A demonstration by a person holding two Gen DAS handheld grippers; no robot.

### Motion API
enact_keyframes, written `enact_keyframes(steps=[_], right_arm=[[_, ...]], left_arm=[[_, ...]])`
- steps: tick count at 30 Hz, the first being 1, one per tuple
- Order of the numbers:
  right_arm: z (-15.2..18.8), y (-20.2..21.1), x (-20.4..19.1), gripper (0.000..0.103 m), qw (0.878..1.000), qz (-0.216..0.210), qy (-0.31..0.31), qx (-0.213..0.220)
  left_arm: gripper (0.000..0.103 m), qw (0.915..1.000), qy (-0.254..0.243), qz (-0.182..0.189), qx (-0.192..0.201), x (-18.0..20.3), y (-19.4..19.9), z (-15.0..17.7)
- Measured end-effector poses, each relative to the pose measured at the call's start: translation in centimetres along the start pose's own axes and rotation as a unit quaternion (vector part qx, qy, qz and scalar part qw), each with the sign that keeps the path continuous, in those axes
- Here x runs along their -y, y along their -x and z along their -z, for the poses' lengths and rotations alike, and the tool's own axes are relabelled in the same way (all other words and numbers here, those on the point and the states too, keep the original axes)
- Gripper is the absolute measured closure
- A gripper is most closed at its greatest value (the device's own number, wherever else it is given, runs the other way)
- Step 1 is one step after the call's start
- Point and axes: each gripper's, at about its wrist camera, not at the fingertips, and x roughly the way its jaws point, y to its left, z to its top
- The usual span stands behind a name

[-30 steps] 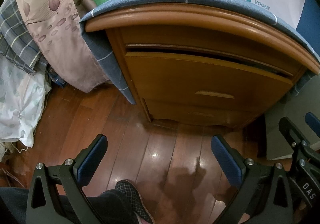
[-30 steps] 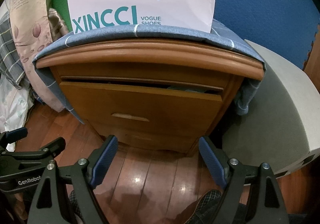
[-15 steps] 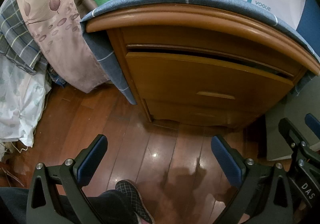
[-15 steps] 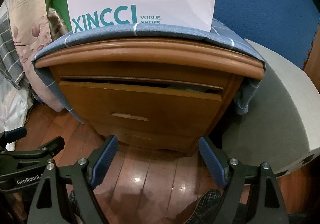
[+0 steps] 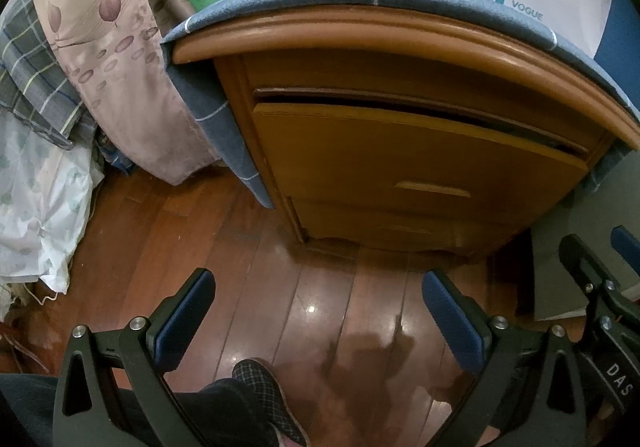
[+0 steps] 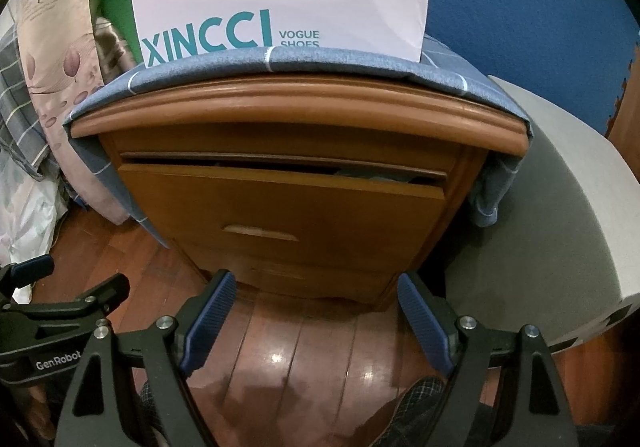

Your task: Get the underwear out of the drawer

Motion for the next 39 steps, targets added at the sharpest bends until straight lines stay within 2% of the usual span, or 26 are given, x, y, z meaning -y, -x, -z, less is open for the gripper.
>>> enact_keyframes(steps=[32, 39], right_arm=[[0.05, -0.43, -0.1, 0.018, 1.0, 0.0, 0.001, -0.007], [0.03, -0.71, 0.1, 0.018, 1.0, 0.001, -0.001, -0.012]], left_arm=[[0.0, 1.0, 0.002, 0.001, 0.0, -0.12, -0.51, 0.04], [0.0, 0.9994, 0.023, 0.024, -0.007, -0.94, -0.73, 0.11]])
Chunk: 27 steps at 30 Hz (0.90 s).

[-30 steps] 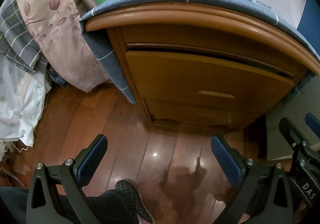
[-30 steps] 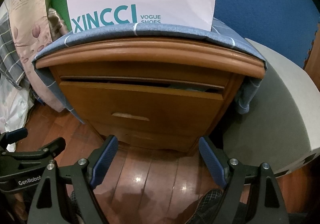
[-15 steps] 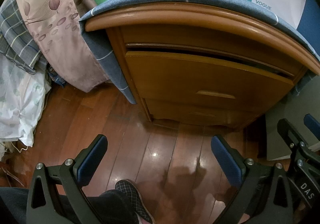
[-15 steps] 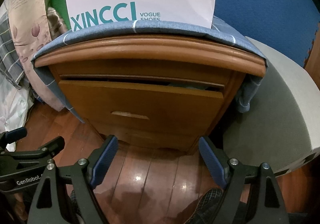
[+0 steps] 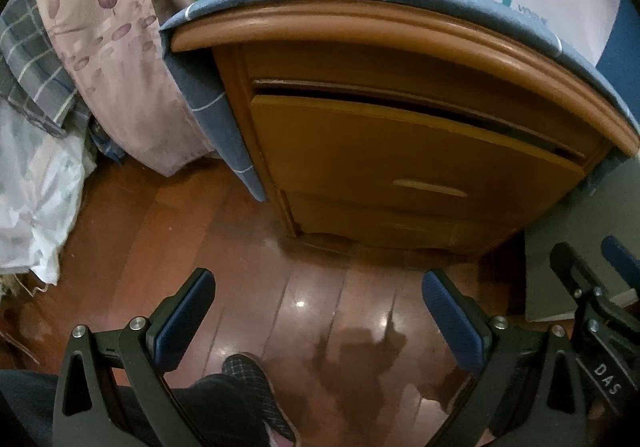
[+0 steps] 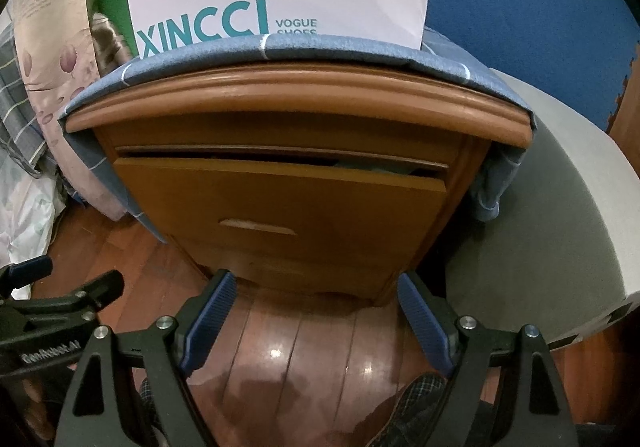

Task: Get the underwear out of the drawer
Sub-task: 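Hook the left tool on the drawer front and pull it outward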

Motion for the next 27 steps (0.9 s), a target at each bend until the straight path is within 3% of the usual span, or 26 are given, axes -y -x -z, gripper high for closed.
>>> enact_keyframes(steps=[5, 8, 11, 18, 22, 27], right_arm=[[0.0, 0.2, 1.0, 0.018, 1.0, -0.006, -0.023, 0.0], [-0.2, 0.4, 1.7, 0.018, 0.999, -0.01, -0.039, 0.003], [-0.2, 0.6, 2.3, 0.018, 0.999, -0.012, -0.049, 0.004], [-0.3, 0.8, 4.4, 0.018, 0.996, -0.015, -0.089, 0.0], [-0.1, 0.3, 5.2, 0.018, 0.993, -0.028, -0.112, -0.015], [-0.1, 0.4, 5.0, 0.018, 0.994, -0.022, -0.103, -0.011]], left_arm=[[0.0, 0.9949, 0.07, 0.072, -0.003, -1.8, 0.3, 0.0], [0.0, 0.9832, 0.126, 0.132, -0.003, -2.6, -0.3, -0.1], [0.0, 0.9642, 0.191, 0.184, -0.001, -3.1, -1.9, -0.1], [0.0, 0.935, 0.278, 0.22, 0.014, -4.2, -5.8, -1.7], [0.0, 0.9128, 0.321, 0.251, 0.023, -4.9, -8.1, -2.6], [0.001, 0.9064, 0.346, 0.242, 0.015, -4.9, -10.6, -3.5]])
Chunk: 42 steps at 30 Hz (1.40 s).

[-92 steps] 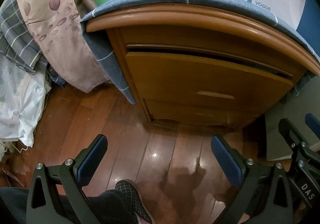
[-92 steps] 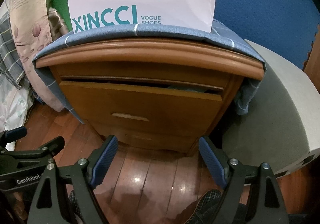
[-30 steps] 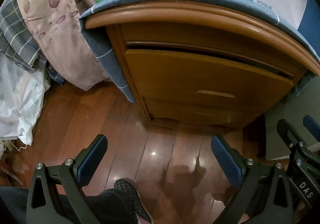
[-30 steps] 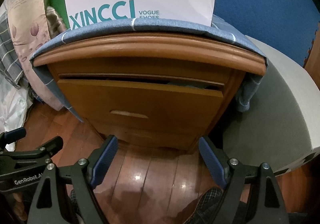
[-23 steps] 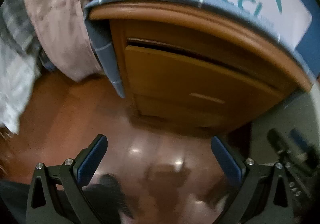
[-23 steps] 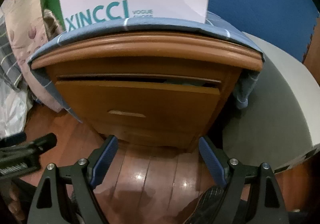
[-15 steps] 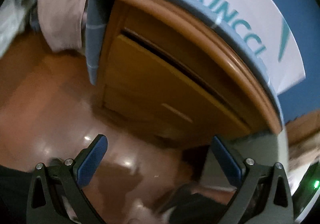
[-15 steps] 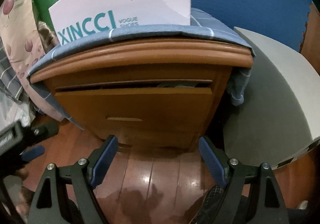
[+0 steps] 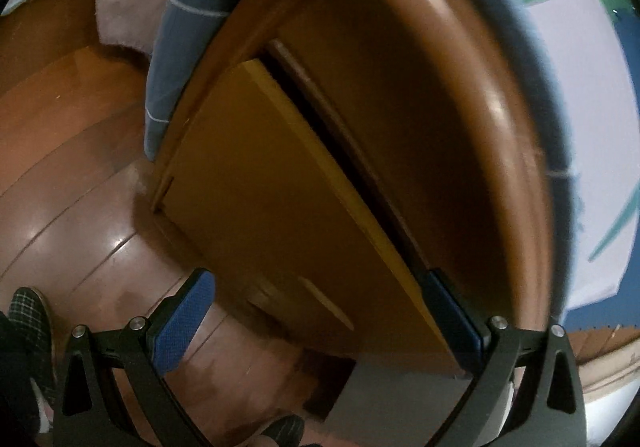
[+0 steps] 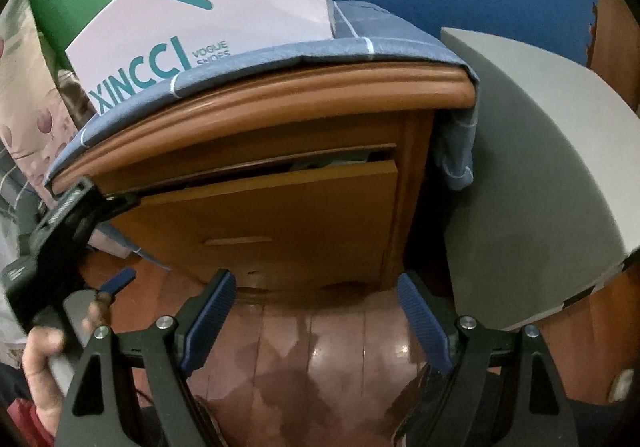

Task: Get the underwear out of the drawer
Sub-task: 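Hook the left tool on the drawer front and pull it outward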

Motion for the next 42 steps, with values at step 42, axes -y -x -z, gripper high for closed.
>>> enact_keyframes(steps=[42], right_arm=[[0.1, -0.7, 1.2, 0.018, 0.998, -0.04, -0.039, -0.033]], left_arm=[[0.0, 0.9595, 0.281, 0.013, -0.016, -1.8, -3.6, 0.9]])
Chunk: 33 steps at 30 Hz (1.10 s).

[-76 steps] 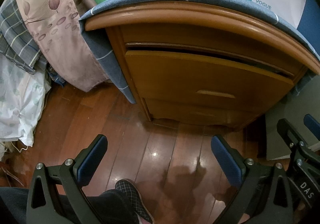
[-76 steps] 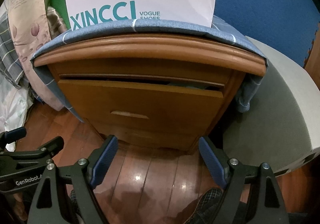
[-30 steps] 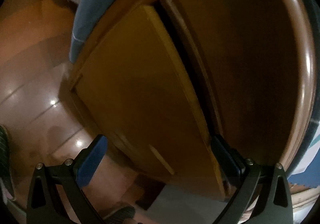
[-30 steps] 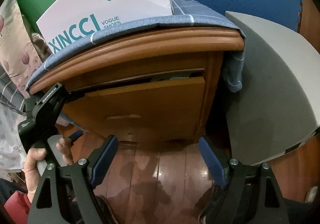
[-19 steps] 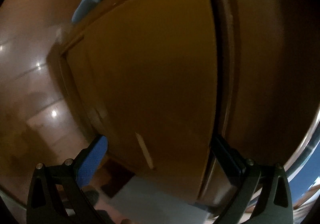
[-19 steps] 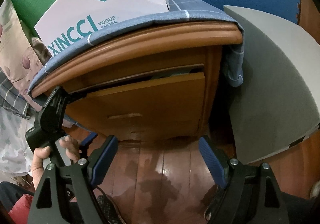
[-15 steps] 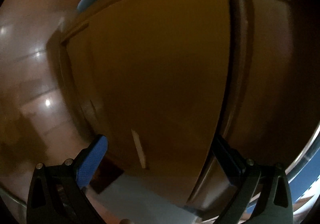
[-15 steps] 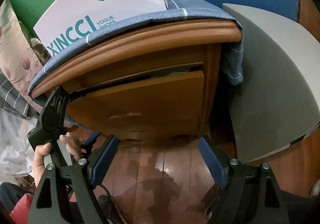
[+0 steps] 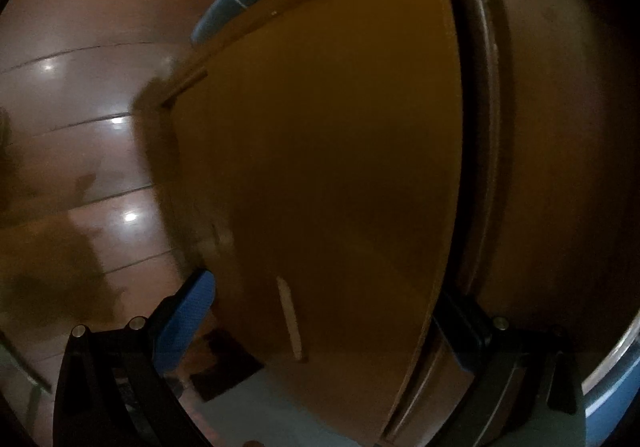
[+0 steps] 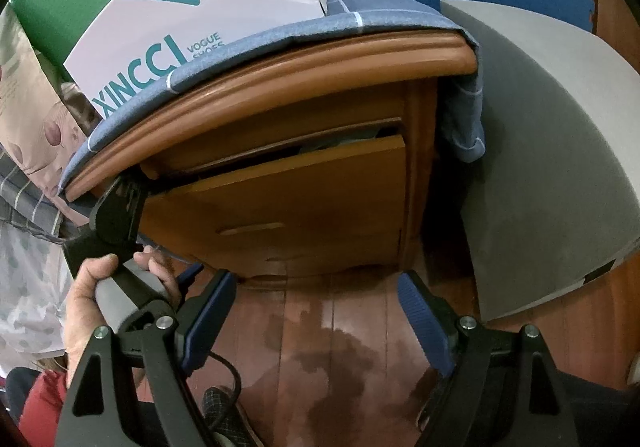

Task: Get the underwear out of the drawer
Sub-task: 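Hook the left tool on the drawer front and pull it outward, then pull the drawer further open with the left tool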

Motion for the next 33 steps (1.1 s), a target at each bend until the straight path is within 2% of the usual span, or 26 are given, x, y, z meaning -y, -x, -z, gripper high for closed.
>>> enact_keyframes(steps=[2, 6, 11, 14, 19, 33], right_arm=[[0.0, 0.1, 0.0, 0.018, 1.0, -0.001, -0.002, 0.001], [0.0, 0.2, 0.2, 0.018, 1.0, -0.002, -0.005, 0.002], [-0.1, 0.3, 0.5, 0.018, 1.0, 0.001, -0.01, 0.005], [-0.3, 0.3, 0.6, 0.018, 1.0, 0.0, -0.013, 0.006], [-0.4, 0.5, 0.6, 0.018, 1.0, 0.0, -0.013, 0.01], [-0.6, 1.6, 1.2, 0.018, 0.999, 0.01, -0.015, 0.033]], left_arm=[[0.0, 0.9996, -0.008, -0.023, 0.013, 1.2, 1.0, 0.2], [0.0, 0.9991, -0.019, -0.033, 0.019, 1.6, 1.0, 0.3], [0.0, 0.9985, -0.013, -0.047, 0.026, 0.7, 0.7, 0.7], [0.0, 0.9967, -0.03, -0.063, 0.043, 0.2, 0.9, 1.0], [0.0, 0.9969, -0.033, -0.06, 0.04, -0.6, 1.5, 1.3], [0.0, 0.9937, -0.054, -0.089, 0.041, -1.3, 3.9, 2.5]])
